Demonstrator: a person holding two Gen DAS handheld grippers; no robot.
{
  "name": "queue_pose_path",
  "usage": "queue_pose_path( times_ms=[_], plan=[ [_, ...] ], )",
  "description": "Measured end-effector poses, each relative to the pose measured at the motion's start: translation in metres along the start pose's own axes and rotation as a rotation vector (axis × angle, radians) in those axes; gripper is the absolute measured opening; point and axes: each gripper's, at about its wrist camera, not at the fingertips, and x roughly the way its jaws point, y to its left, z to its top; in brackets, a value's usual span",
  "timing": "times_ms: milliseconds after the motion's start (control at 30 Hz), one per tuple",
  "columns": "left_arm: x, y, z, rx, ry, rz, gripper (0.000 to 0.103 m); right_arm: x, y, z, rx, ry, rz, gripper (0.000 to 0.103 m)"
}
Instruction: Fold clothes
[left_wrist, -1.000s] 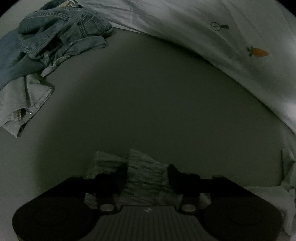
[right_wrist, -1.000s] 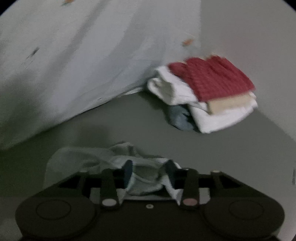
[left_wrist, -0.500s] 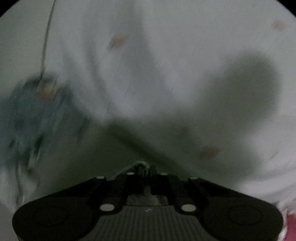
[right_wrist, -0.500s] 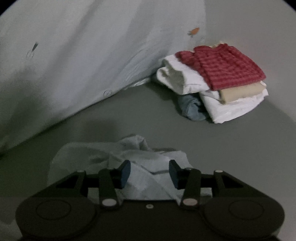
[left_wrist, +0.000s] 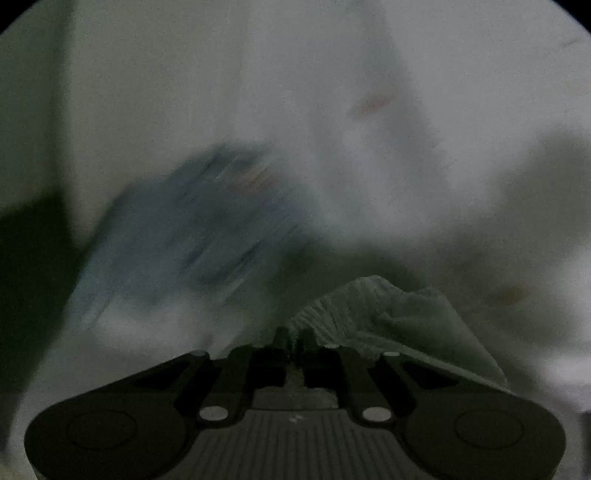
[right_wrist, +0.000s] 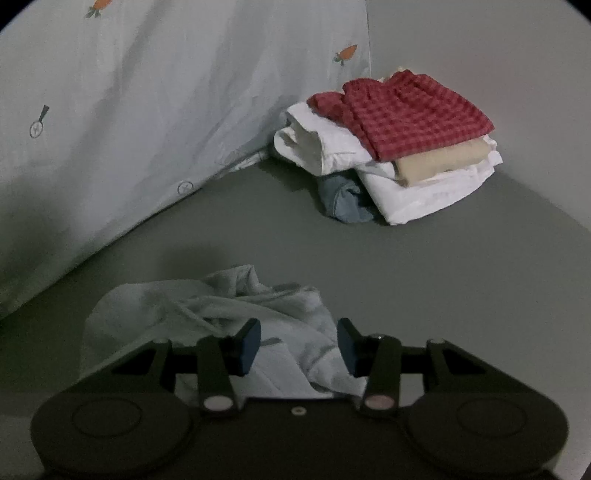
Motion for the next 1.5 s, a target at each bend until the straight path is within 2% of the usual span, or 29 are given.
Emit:
queue_pose_path(
  times_ms=[33,100,133,200,233,333,400,567,700,767,833,900,933,1000,1067,1100,1133,1200,1233,1267,1400,1500],
  plan=[
    [0.010,0.010,-0.014,-0.002,0.044,0.073,0.007,0.001,0.000,0.000,-0.004,0.006,0.002,0.047],
    [0.017,0.018,-0.031,-0.005,0.098,0.115,0.011,0.003,0.002,0.002,-0.010,0.016,0.013,0.047],
    [0.016,0.019,-0.032,-0.042,0.095,0.075,0.013,0.004,0.004,0.003,-0.013,0.018,0.021,0.047],
    [0.014,0.021,-0.033,-0.115,0.090,-0.007,0.027,0.003,0.009,0.004,-0.023,0.016,0.032,0.048],
    [0.013,0.021,-0.034,-0.148,0.088,-0.046,0.028,0.004,0.011,0.004,-0.029,0.016,0.035,0.049],
    [0.025,0.003,-0.033,-0.144,0.102,-0.118,0.037,0.007,0.019,0.002,-0.043,0.026,0.049,0.049],
    [0.039,-0.009,-0.029,-0.131,0.121,-0.129,0.052,0.007,0.024,-0.001,-0.047,0.033,0.061,0.049],
    [0.081,-0.024,-0.024,-0.174,0.213,-0.179,0.057,0.008,0.026,-0.009,-0.068,0.053,0.056,0.050],
    [0.117,-0.038,-0.024,-0.151,0.267,-0.108,0.062,0.014,0.022,-0.014,-0.064,0.082,0.037,0.053],
    [0.131,-0.040,-0.024,-0.149,0.287,-0.089,0.063,0.020,0.021,-0.017,-0.068,0.105,0.037,0.057],
    [0.142,-0.037,-0.026,-0.167,0.324,-0.074,0.063,0.027,0.021,-0.019,-0.088,0.126,0.035,0.060],
    [0.152,-0.036,-0.031,-0.192,0.360,-0.059,0.058,0.034,0.028,-0.024,-0.145,0.144,0.028,0.061],
    [0.154,-0.036,-0.033,-0.197,0.360,-0.062,0.053,0.037,0.032,-0.027,-0.179,0.152,0.024,0.062],
    [0.156,-0.038,-0.035,-0.193,0.350,-0.063,0.031,0.043,0.040,-0.032,-0.247,0.167,0.017,0.065],
    [0.158,-0.039,-0.034,-0.185,0.342,-0.065,0.018,0.050,0.048,-0.037,-0.320,0.178,0.001,0.066],
    [0.159,-0.039,-0.034,-0.182,0.339,-0.066,0.017,0.053,0.053,-0.041,-0.370,0.174,-0.031,0.066],
    [0.160,-0.038,-0.032,-0.184,0.335,-0.070,0.017,0.057,0.057,-0.044,-0.417,0.170,-0.063,0.063],
    [0.160,-0.036,-0.028,-0.186,0.338,-0.068,0.017,0.060,0.062,-0.046,-0.478,0.164,-0.082,0.049],
    [0.157,-0.036,-0.027,-0.186,0.336,-0.069,0.017,0.060,0.061,-0.045,-0.491,0.164,-0.064,0.020],
    [0.153,-0.036,-0.026,-0.180,0.329,-0.074,0.019,0.059,0.058,-0.041,-0.486,0.164,-0.051,0.005],
    [0.124,-0.035,-0.027,-0.120,0.291,-0.077,0.034,0.033,0.036,-0.017,-0.359,0.038,-0.060,0.004],
    [0.095,-0.026,-0.032,-0.051,0.260,-0.030,0.045,-0.001,0.008,0.013,-0.237,-0.112,-0.100,0.004]
  ],
)
